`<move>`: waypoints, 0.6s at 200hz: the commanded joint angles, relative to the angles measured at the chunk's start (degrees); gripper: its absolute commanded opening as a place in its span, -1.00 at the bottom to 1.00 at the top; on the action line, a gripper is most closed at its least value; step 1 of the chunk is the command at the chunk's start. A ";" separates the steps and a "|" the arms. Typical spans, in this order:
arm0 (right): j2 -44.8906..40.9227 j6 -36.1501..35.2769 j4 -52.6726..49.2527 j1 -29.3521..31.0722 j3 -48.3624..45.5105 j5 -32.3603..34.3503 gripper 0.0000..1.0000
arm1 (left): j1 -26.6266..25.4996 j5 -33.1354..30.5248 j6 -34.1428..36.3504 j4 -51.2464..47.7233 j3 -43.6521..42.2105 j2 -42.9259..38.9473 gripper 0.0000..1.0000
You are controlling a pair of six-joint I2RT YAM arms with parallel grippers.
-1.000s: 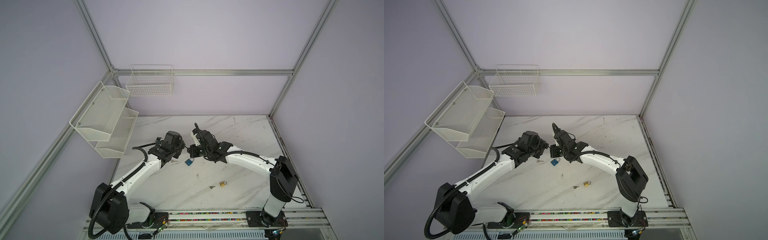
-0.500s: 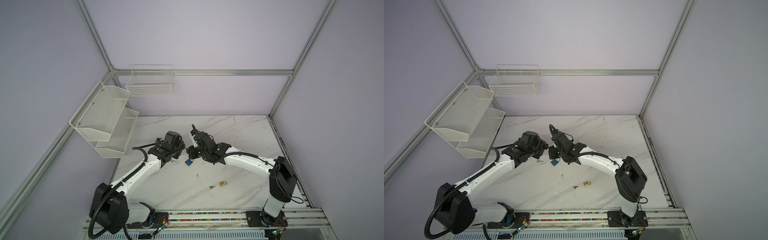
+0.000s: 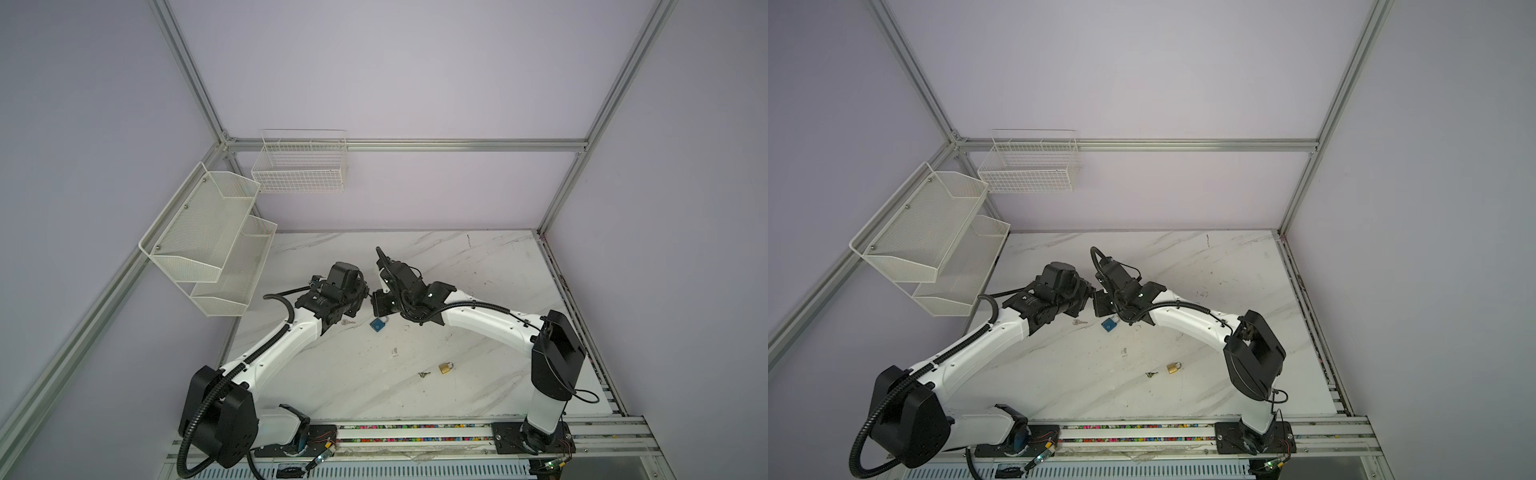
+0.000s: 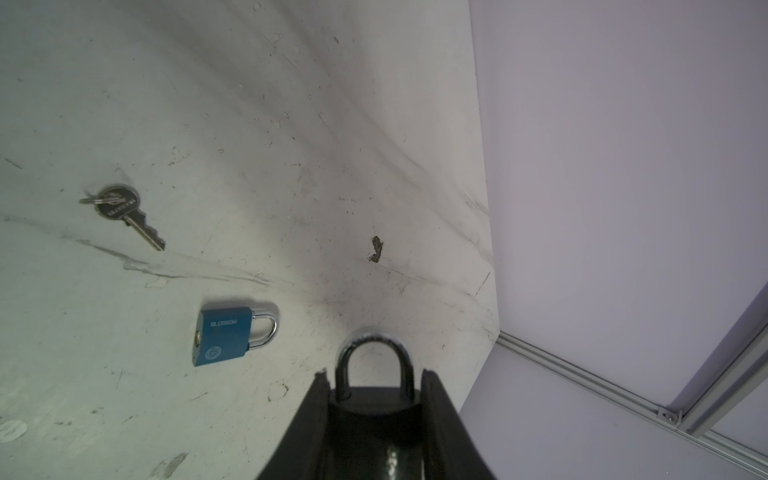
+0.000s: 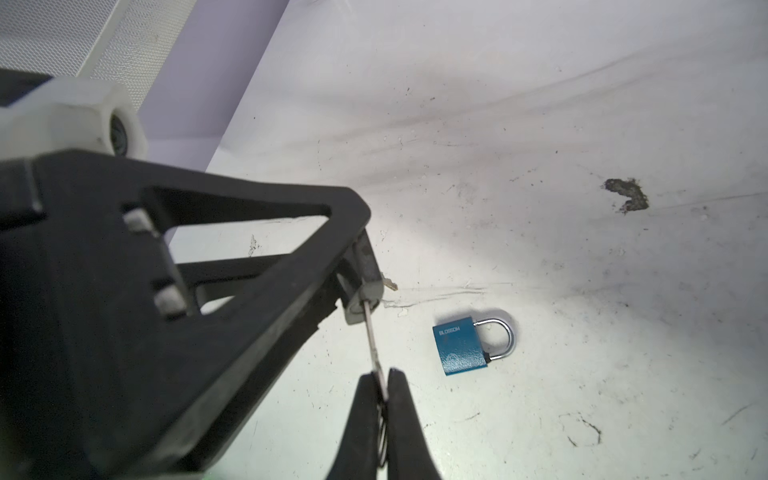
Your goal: Unlock with the key
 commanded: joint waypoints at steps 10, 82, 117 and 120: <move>1.03 1.97 2.88 0.25 5.23 -6.34 -1.00 | -3.92 1.05 1.55 -1.21 4.14 -0.13 -1.00; 0.89 2.79 5.47 1.32 2.75 1.46 -1.00 | -5.29 4.78 -2.30 1.51 3.86 -1.35 -1.00; 1.56 5.82 9.55 0.26 4.36 -6.37 -1.00 | -6.28 5.90 -2.24 1.77 4.07 -2.74 -1.00; 1.68 5.96 9.57 0.24 4.66 -6.59 -1.00 | -6.32 6.00 -2.24 1.71 4.08 -2.93 -1.00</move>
